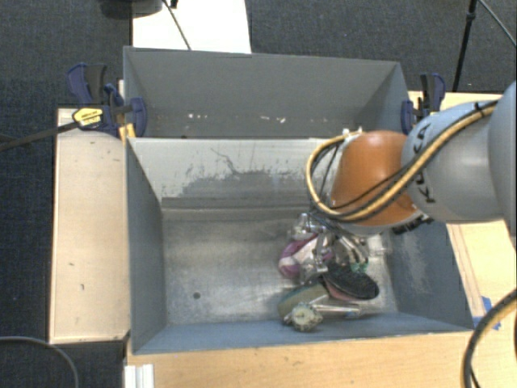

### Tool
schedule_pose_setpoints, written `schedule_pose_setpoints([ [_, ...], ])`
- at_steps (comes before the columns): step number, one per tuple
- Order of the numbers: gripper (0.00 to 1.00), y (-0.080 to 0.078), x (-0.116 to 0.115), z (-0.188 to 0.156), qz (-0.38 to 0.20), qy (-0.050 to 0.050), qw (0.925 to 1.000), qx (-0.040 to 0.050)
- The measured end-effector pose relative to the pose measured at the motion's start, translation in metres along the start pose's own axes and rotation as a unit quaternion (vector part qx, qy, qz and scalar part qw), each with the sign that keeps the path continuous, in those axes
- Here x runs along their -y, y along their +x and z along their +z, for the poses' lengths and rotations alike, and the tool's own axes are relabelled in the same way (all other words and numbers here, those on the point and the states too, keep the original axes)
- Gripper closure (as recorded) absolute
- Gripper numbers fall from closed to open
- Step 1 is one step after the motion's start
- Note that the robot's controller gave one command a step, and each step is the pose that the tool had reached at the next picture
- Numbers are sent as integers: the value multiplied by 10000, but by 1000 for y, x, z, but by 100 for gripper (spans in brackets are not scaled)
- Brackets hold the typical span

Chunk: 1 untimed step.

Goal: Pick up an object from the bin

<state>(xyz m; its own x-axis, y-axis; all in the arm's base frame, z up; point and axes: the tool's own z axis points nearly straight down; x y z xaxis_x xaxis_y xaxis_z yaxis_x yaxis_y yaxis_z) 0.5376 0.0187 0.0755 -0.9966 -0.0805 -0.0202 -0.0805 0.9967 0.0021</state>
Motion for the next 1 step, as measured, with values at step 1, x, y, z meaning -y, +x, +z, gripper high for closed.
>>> schedule_pose_setpoints([
  [1, 100, 27, 33, -160, -1127, 11, 9936, -63],
])
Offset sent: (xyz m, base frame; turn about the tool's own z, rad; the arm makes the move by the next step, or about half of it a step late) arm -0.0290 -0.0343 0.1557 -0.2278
